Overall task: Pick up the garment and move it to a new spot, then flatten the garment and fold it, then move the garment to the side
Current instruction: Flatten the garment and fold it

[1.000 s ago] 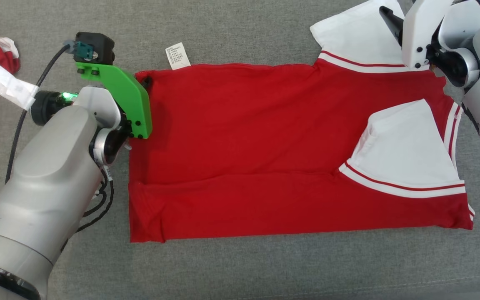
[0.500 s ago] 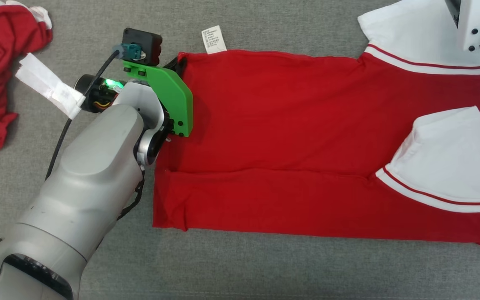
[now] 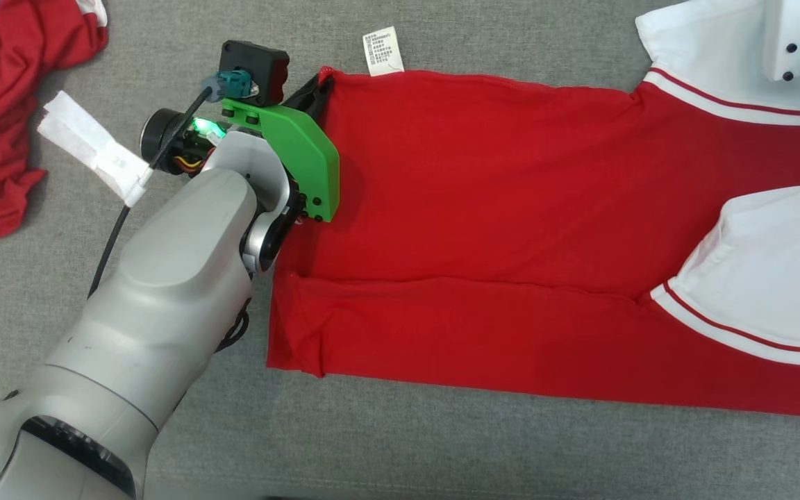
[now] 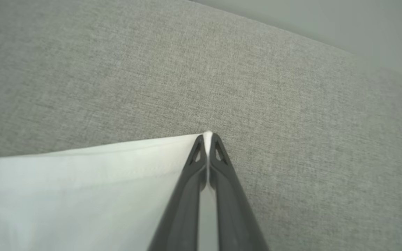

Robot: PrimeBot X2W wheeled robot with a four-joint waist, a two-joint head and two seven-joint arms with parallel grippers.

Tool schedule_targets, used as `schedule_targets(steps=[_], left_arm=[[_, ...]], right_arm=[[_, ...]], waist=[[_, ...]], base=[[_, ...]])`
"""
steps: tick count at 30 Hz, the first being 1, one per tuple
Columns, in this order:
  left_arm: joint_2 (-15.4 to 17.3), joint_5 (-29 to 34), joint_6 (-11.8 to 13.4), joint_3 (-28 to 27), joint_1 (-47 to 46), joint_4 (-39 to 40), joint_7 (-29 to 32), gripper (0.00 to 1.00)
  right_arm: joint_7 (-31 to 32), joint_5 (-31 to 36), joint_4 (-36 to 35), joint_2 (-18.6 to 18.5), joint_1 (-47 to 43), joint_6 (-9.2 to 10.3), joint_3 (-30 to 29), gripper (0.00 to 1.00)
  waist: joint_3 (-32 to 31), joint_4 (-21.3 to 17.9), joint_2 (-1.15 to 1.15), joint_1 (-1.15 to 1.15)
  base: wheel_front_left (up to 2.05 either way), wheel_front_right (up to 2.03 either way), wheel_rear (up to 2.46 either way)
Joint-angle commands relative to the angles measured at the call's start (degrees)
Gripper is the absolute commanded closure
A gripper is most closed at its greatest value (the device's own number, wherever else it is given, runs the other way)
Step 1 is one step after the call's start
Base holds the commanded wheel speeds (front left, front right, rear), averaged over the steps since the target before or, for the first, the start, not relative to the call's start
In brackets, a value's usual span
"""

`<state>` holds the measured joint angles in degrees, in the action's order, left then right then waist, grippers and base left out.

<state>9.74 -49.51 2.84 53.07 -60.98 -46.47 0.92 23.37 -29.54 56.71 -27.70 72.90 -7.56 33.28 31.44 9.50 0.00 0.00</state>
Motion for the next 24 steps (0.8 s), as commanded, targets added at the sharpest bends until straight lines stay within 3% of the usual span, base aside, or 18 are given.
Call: schedule_targets(steps=[1, 12, 24], left_arm=[[0.5, 0.5, 0.9, -0.4, 0.5, -0.8, -1.2, 1.00], [2.6, 1.5, 0.6, -0.2, 3.7, -2.1, -7.5, 1.00], [6.8, 3.9, -0.2, 2.1, 11.2, 0.5, -13.7, 1.00]], right_arm=[[-2.5, 0.3, 0.1, 0.0, -1.0, 0.13, -0.6, 1.00], [-13.6, -2.6, -4.8, 0.4, -6.5, 0.12, 1.8, 1.00], [-15.7, -11.1, -23.8, -8.4, -24.6, 0.12, 2.7, 1.00]], waist=[[-1.1, -0.8, 0.00, 0.00], [-7.4, -3.8, 0.00, 0.00], [-13.9, -5.9, 0.00, 0.00]], base=[[0.00, 0.00, 0.00], [0.00, 0.00, 0.00], [0.00, 0.00, 0.00]])
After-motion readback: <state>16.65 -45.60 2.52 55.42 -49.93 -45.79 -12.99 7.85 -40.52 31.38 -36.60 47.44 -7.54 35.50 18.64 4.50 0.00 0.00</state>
